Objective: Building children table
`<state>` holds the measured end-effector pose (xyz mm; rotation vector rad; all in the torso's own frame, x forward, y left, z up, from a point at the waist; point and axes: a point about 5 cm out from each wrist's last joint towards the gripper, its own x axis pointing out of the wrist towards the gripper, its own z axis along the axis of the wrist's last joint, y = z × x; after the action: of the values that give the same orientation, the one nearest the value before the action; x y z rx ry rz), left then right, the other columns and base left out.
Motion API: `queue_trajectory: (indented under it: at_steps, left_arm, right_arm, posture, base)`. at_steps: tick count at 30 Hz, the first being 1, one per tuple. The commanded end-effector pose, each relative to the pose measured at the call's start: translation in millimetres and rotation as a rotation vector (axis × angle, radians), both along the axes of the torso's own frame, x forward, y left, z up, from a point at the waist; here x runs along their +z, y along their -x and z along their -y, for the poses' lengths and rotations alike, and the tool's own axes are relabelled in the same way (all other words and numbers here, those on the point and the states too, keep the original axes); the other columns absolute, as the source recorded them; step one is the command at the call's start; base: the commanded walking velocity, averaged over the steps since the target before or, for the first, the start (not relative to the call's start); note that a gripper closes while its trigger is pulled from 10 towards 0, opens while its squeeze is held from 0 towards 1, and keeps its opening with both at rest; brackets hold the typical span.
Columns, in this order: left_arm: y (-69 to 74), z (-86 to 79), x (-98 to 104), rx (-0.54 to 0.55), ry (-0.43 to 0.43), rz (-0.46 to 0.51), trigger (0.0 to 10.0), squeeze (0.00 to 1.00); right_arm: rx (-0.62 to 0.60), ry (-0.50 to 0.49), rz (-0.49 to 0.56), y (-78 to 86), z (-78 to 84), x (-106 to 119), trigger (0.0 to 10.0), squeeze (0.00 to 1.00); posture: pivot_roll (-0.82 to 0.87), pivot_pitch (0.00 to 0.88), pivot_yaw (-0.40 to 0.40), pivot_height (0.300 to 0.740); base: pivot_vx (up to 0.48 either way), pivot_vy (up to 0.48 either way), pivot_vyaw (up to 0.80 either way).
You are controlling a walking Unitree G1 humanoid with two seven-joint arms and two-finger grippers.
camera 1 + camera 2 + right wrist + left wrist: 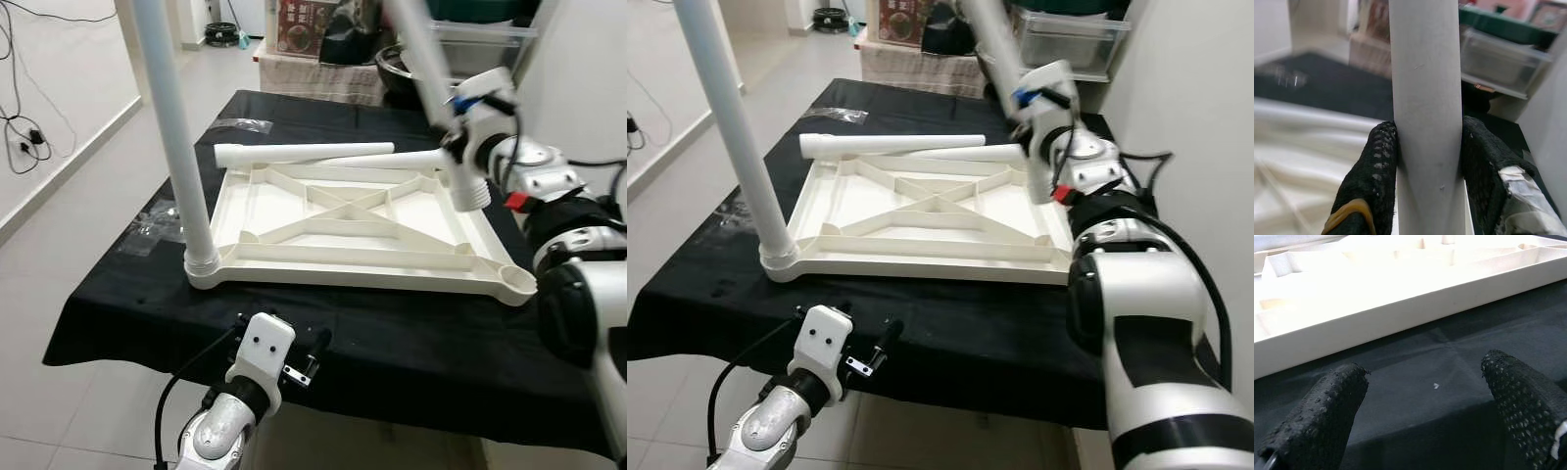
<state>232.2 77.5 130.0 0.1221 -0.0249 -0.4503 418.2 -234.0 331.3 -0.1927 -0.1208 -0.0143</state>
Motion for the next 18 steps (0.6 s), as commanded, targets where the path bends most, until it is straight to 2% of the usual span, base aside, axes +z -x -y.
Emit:
queue_trajectory:
  at_steps: [1,7,11,13,15,18]
  left_arm:
    - [-0.6,-0.1,-3,0.003,-0.006,-0.004,10.0,0.00]
    - [-3.9,-2.6,-3,0.014,0.004,-0.004,10.0,0.00]
    - [-5.0,-3.6,-3,0.016,0.004,-0.003,10.0,0.00]
    - [-7.9,-5.5,-2,0.019,0.007,0.001,10.0,0.00]
    - [-7.9,-5.5,-2,0.019,0.007,0.001,10.0,0.00]
    - [-13.2,-8.2,3,0.022,0.017,0.020,10.0,0.00]
  right_arm:
    - [0.015,-0.076,0.070,1.1,0.7,0,0.0,0.00]
    - [0.066,-0.152,0.238,7.8,-0.7,-21,0.0,0.00]
    - [0.091,-0.178,0.277,11.2,-4.6,-30,0.0,0.00]
    - [0.122,-0.198,0.326,22.9,-17.1,-50,0.0,0.00]
    - [0.122,-0.198,0.326,22.9,-17.1,-50,0.0,0.00]
    - [0.160,-0.258,0.325,46.2,-37.1,-79,0.0,0.00]
  posture:
    - [0.05,0.075,-0.079,0.740]
    - [0.05,0.065,-0.070,0.740]
    - [0.05,0.063,-0.066,0.740]
    - [0.04,0.052,-0.055,0.740]
    - [0.04,0.052,-0.055,0.740]
    - [0.04,0.038,-0.049,0.740]
  base:
    - [0.000,0.000,0.00]
    - [0.000,0.000,0.00]
    - [0.000,0.000,0.00]
    - [0.000,0.000,0.00]
    - [0.000,0.000,0.00]
    - [0.000,0.000,0.00]
